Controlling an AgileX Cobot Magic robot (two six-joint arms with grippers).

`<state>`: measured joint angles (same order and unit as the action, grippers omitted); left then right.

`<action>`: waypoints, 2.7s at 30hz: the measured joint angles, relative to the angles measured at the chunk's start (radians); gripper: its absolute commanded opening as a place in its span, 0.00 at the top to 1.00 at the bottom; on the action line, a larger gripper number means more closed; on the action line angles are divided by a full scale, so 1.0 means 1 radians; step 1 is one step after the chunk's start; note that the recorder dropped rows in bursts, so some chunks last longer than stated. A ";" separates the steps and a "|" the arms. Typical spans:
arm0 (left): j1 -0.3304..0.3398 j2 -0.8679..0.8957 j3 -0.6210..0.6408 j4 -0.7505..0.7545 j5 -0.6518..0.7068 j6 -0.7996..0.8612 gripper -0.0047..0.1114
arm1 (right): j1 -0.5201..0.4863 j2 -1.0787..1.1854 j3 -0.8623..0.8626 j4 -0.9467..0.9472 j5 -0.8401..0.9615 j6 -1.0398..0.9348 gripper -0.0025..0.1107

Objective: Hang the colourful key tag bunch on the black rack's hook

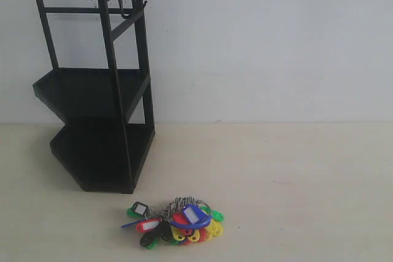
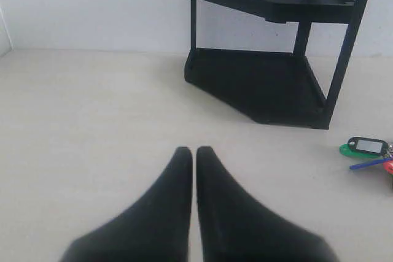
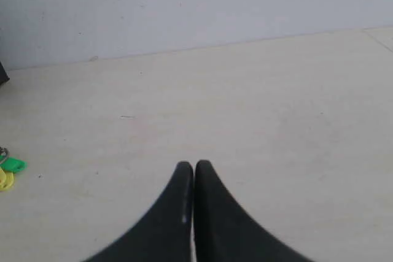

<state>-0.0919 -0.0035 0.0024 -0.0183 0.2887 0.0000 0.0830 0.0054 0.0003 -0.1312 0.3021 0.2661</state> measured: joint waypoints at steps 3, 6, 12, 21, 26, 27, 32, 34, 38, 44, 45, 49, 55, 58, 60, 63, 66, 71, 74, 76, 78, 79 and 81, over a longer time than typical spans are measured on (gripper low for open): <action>0.000 0.000 0.000 0.000 0.000 0.000 0.92 | 0.000 0.000 0.000 -0.012 -0.020 -0.006 0.98; 0.000 0.000 0.000 0.000 0.000 0.000 0.92 | 0.000 0.000 0.000 -0.026 -0.110 -0.024 0.98; 0.000 0.000 0.000 0.000 0.000 0.000 0.92 | 0.000 -0.001 0.000 -0.033 -0.431 -0.030 0.98; 0.000 0.000 0.000 0.000 0.000 0.000 0.92 | 0.000 -0.003 -0.128 0.022 -0.861 -0.006 0.98; 0.000 0.000 0.000 0.000 0.000 0.000 0.92 | 0.000 0.102 -0.439 0.034 -0.533 0.026 0.98; 0.000 0.000 0.000 0.000 0.000 0.000 0.92 | 0.000 0.143 -0.507 0.034 -0.429 0.038 0.98; 0.000 0.000 0.000 0.000 0.000 0.000 0.92 | 0.000 0.380 -0.754 0.100 0.143 0.060 0.98; 0.000 0.000 0.000 0.000 0.000 0.000 0.92 | 0.000 0.469 -0.787 0.131 0.321 0.033 0.98; 0.000 0.000 0.000 0.000 0.000 0.000 0.92 | 0.000 0.650 -0.785 0.256 0.561 -0.173 0.98; 0.000 0.000 0.000 0.000 0.000 0.000 0.92 | 0.000 0.914 -0.752 0.648 0.629 -0.548 0.98; 0.000 0.000 0.000 0.000 0.000 0.000 0.92 | 0.000 0.961 -0.743 0.736 0.629 -0.616 0.98; 0.000 0.000 0.000 0.000 0.000 0.000 0.92 | 0.026 1.144 -0.712 1.027 0.633 -0.865 0.98; 0.000 0.000 0.000 0.000 0.000 0.000 0.92 | 0.207 1.390 -0.705 1.299 0.473 -1.062 0.97; 0.000 0.000 0.000 0.000 0.000 0.000 0.92 | 0.289 1.489 -0.707 1.382 0.351 -1.089 0.86; 0.000 0.000 0.000 0.000 0.000 0.000 0.92 | 0.325 1.552 -0.717 1.438 0.308 -1.094 0.72; 0.000 0.000 0.000 0.000 0.000 0.000 0.92 | 0.352 1.649 -0.747 1.538 0.296 -1.097 0.49; 0.000 0.000 0.000 0.000 0.000 0.000 0.92 | 0.356 1.728 -0.778 1.667 0.327 -1.099 0.47; 0.000 0.000 0.000 0.000 0.000 0.000 0.92 | 0.356 1.834 -0.831 1.812 0.393 -1.097 0.57; 0.000 0.000 0.000 0.000 0.000 0.000 0.92 | 0.356 1.873 -0.860 1.842 0.400 -1.092 0.60; 0.000 0.000 0.000 0.000 0.000 0.000 0.92 | 0.356 1.891 -0.876 1.849 0.402 -1.092 0.59; 0.000 0.000 0.000 0.000 0.000 0.000 0.92 | 0.356 1.904 -0.883 1.857 0.402 -1.092 0.59; 0.000 0.000 0.000 0.000 0.000 0.000 0.92 | 0.356 1.911 -0.885 1.860 0.399 -1.090 0.59; 0.000 0.000 0.000 0.000 0.000 0.000 0.92 | 0.356 1.917 -0.885 1.861 0.394 -1.090 0.59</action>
<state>-0.0919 -0.0035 0.0024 -0.0183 0.2887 0.0000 0.4394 1.9228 -0.8847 1.7299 0.6961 -0.8240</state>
